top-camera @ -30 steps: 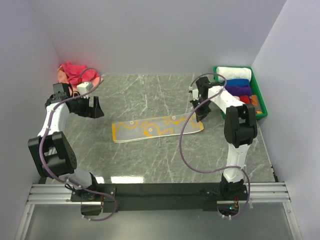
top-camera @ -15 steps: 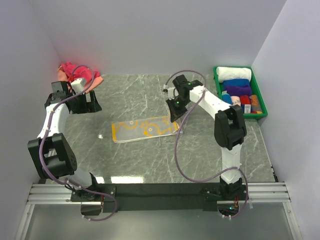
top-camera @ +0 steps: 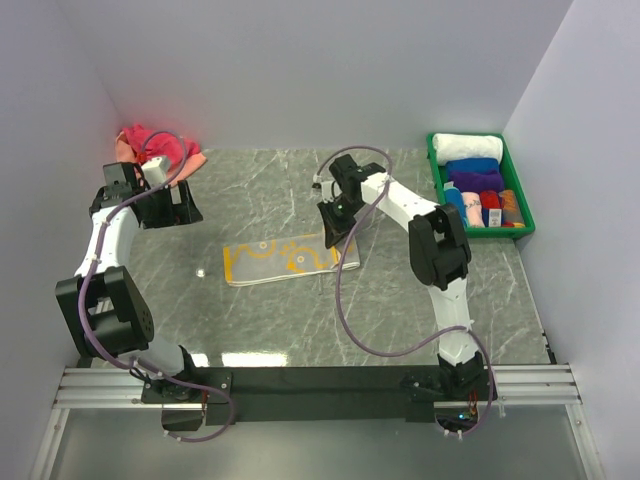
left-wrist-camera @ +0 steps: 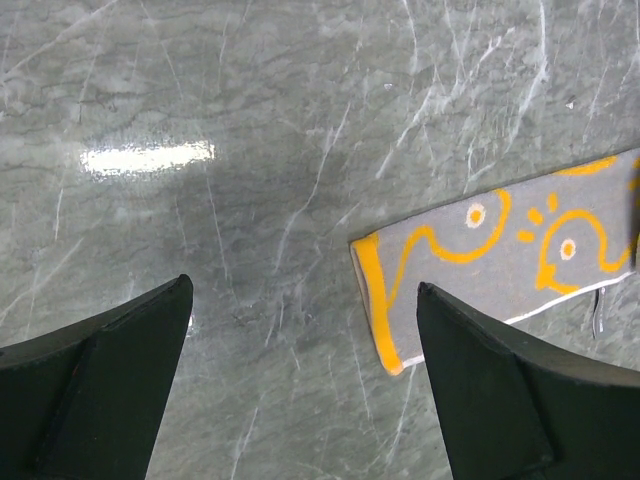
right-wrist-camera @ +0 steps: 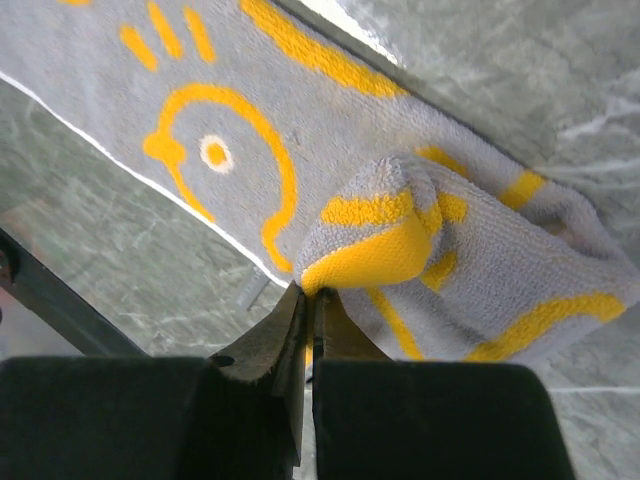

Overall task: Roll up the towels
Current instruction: Fold the towel

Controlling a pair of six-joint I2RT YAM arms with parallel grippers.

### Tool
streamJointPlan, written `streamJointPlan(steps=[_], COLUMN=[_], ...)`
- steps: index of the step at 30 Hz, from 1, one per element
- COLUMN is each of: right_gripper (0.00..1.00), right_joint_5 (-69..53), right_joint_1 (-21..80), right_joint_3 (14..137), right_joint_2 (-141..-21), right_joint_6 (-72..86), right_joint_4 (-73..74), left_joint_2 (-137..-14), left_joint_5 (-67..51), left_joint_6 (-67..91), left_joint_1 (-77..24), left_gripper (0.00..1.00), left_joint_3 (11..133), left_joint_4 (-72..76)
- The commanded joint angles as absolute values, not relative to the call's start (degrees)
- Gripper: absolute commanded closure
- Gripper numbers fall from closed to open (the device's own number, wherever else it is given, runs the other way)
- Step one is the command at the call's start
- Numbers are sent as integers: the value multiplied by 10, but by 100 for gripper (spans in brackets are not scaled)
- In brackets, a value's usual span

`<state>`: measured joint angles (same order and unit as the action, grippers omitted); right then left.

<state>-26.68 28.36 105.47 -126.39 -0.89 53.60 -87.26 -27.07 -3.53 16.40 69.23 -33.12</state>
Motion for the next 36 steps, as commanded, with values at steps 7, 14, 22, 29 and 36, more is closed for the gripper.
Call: streamJointPlan(steps=[7,14,22,29,36], right_gripper=[100,87,53,46,53], right_joint_5=[-305,-315,-313,-359,-290], right_joint_1=[290,301,301,257,210], right_joint_3=[1101,1111,1114,1116,1159], right_joint_2=[-1285,-1303,-1275,-1213,-1248], right_joint_6=[-1,-1,-5,-33,-48], right_joint_4=[535,540,549,562,566], left_joint_2=[-868,-867,-853,-837,-884], left_joint_5=[-264,-272,-276,-281,-278], left_joint_6=[-24,-34,-81,-112,-109], left_joint_1=[162,163,139,94,25], left_gripper=[0,1,1,1,77], left_joint_3=[685,680,679,650,637], left_joint_4=[-301,-303,-328,-350,-391])
